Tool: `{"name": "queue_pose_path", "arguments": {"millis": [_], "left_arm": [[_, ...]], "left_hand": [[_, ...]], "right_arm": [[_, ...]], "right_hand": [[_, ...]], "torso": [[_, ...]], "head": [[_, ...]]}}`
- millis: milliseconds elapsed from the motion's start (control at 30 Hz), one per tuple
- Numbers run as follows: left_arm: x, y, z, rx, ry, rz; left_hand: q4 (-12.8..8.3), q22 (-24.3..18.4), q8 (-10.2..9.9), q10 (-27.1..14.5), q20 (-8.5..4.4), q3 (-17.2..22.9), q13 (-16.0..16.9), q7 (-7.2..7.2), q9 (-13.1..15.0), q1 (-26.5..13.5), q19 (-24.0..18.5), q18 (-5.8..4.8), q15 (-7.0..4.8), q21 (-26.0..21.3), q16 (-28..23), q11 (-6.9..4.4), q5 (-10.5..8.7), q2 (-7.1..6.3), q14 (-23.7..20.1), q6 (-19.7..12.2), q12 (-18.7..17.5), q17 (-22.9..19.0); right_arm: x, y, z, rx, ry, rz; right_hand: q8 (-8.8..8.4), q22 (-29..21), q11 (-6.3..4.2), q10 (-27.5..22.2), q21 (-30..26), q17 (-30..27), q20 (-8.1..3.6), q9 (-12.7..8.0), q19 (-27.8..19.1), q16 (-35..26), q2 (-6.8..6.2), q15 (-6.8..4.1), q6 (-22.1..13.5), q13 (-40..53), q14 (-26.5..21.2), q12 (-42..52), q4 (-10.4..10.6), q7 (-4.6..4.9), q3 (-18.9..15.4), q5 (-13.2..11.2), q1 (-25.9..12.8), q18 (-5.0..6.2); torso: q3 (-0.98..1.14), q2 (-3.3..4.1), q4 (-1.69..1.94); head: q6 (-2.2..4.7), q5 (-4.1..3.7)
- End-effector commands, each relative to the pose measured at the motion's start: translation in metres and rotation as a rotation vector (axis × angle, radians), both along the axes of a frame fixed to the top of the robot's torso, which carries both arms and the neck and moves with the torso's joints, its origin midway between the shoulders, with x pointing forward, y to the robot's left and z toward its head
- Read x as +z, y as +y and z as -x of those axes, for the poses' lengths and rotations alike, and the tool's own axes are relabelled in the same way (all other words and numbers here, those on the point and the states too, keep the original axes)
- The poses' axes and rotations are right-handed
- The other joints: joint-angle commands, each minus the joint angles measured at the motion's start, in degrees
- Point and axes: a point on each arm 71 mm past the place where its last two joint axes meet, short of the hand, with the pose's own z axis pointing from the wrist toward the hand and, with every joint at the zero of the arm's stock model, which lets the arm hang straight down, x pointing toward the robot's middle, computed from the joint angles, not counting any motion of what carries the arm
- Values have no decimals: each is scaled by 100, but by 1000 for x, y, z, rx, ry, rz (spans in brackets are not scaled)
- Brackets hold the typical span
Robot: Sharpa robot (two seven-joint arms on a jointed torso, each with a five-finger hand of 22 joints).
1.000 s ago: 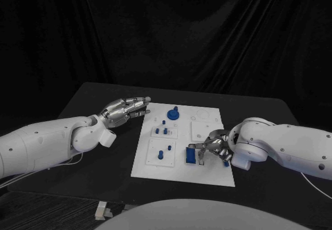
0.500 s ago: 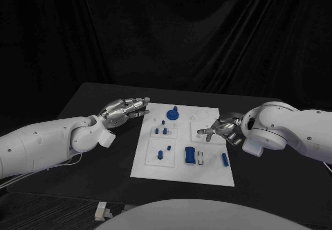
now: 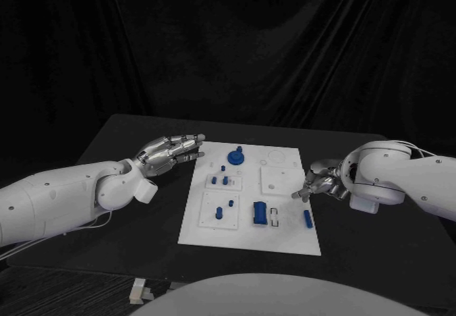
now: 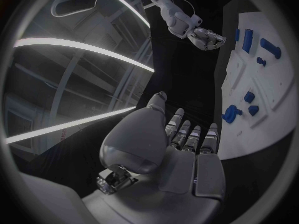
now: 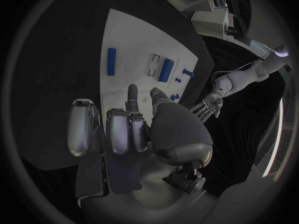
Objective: Assemble the parts on the task board
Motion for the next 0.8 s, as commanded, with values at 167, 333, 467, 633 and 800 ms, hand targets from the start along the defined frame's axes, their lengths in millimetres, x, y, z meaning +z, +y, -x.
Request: {"name": "queue_pose_path", "arguments": {"millis": [167,333,467,633,800], "left_arm": [[0,-2,0,-8,1,20],[0,-2,1,-9,4,18],[0,-2,1,-10,6,17],[-1,-3,0,-13,6,19],[-1,-3,0,-13,7,19]], "left_hand": [[49,0,20,14,22,0,8,47,6,-16,14,113,42,20,38,38,21,38,-7,27,15,7],[50,-2,22,15,22,0,8,49,6,-16,13,114,42,20,39,40,22,38,-7,29,15,7],[49,-3,22,16,22,0,8,49,6,-15,13,114,42,20,38,41,23,39,-7,30,17,7],[48,-6,21,14,22,2,7,51,5,-13,12,114,42,19,35,43,28,40,-9,23,10,6],[48,-6,21,14,22,2,7,51,5,-13,12,114,42,19,35,43,28,40,-9,23,10,6]], "right_arm": [[-13,-10,0,83,-9,179],[-20,-13,1,93,-5,209],[-23,-14,1,107,-21,237],[-25,-14,1,120,-33,258],[-29,-14,3,126,-31,263]], "right_hand": [[27,1101,-111,591,37,158,-87,-9,200,30,36,-98,271,1506,379,20,39,-76,-69,-185,-106,43],[-69,1101,-124,591,40,117,-110,-66,200,16,74,-114,359,1506,371,20,118,-89,-117,-372,-224,42],[-156,1102,-130,591,46,107,-118,-108,201,15,93,-121,449,1506,370,20,177,-96,-163,-509,-315,40],[-181,1102,-138,591,47,98,-124,-115,201,13,93,-129,525,1506,368,20,186,-108,-183,-573,-336,41],[-206,1097,-139,591,32,58,-126,-122,196,-5,84,-130,520,1506,361,20,181,-105,-191,-589,-334,44]], "torso": [[1,8,4],[0,5,1],[-1,2,-1],[0,2,6],[0,6,6]], "head": [[-1,-91],[-1,-94],[-1,-87],[-1,-101],[-1,-113]]}}
